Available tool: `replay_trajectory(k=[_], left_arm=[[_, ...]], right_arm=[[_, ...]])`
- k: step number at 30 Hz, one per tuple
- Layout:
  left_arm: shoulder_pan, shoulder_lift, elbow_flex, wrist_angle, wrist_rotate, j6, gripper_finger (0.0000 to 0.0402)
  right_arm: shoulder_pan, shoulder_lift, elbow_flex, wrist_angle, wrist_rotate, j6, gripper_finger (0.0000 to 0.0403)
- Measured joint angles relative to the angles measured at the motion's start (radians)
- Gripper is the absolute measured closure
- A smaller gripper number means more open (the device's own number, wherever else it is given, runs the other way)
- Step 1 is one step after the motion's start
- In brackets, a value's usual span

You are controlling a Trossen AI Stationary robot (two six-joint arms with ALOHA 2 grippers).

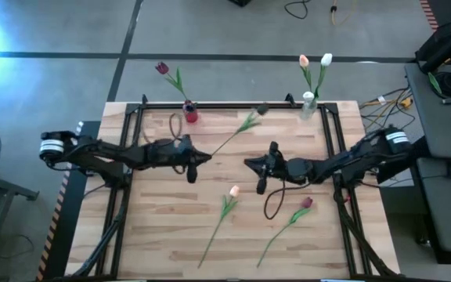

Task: Sort flowers into vase by color
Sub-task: Put the black tulip into the red vase

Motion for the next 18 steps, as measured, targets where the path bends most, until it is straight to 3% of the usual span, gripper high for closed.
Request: replay_trajectory(k=[3, 8, 13, 18], left_arm=[[-0.014, -0.006, -0.061, 0.166, 0.004, 0.017, 0.0402], [-0.021, 0.021, -0.118, 0.377, 0.071, 0.055, 0.0402], [-0.024, 0.048, -0.122, 0.411, 0.087, 0.102, 0.0402], [-0.025, 0.057, -0.12, 0.414, 0.094, 0.124, 0.0401]], right_arm=[[-0.014, 0.059, 0.045, 0.113, -0.018, -0.026, 0.0345], [-0.05, 0.097, 0.138, 0.152, -0.045, -0.034, 0.0285], [-0.089, 0.109, 0.225, 0.168, -0.09, -0.042, 0.0246], [-0.109, 0.097, 0.277, 0.167, -0.163, -0.042, 0.0241]])
